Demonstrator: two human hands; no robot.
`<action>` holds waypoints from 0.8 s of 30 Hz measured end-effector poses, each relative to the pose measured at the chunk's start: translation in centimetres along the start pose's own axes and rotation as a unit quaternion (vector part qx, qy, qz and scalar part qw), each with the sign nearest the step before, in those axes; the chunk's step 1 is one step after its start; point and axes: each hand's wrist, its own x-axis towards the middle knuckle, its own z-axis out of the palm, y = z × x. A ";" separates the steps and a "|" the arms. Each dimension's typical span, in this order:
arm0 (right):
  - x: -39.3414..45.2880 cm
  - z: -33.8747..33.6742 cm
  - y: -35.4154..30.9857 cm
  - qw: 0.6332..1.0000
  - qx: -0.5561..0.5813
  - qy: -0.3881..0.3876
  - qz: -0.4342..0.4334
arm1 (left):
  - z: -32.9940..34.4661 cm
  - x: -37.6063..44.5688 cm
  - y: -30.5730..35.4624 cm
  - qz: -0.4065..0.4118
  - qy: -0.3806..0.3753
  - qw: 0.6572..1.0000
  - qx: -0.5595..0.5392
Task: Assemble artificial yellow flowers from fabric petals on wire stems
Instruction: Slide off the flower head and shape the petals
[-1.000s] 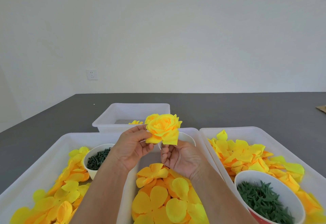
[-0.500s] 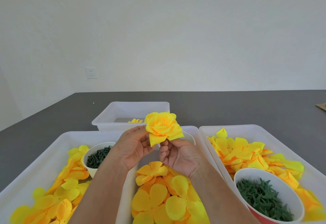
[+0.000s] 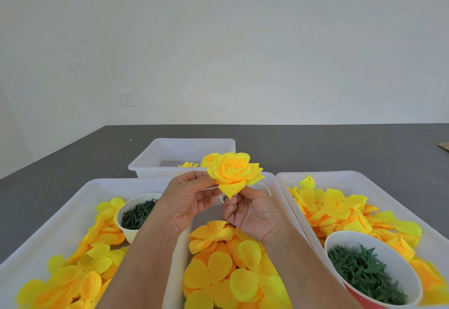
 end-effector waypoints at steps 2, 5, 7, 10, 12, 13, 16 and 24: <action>0.0 0.0 -0.1 1.000 0.018 -0.002 -0.005 | 0.1 -0.1 0.1 0.005 -0.016 1.000 -0.006; 0.0 0.0 -0.2 0.998 0.054 -0.013 -0.027 | 0.3 -0.2 0.2 0.007 -0.028 1.000 -0.009; -0.1 0.0 -0.3 0.995 0.092 -0.025 -0.041 | 0.3 -0.2 0.2 0.004 -0.029 1.000 -0.008; -0.2 -0.1 -0.5 0.989 0.127 -0.049 -0.053 | 0.2 -0.3 0.2 0.002 -0.032 0.999 -0.004; -0.2 0.0 -0.5 0.987 0.133 -0.058 -0.062 | 0.2 -0.4 0.2 0.002 -0.036 0.999 0.000; -0.3 0.0 -0.5 0.987 0.132 -0.061 -0.066 | 0.3 -0.4 0.2 0.002 -0.039 0.999 0.005; -0.4 0.1 -0.4 0.987 0.125 -0.070 -0.075 | 0.5 -0.5 0.2 0.005 -0.051 0.998 0.020; -0.6 0.4 -0.2 0.992 0.084 -0.063 -0.073 | 0.8 -0.7 0.3 0.038 -0.044 0.998 0.016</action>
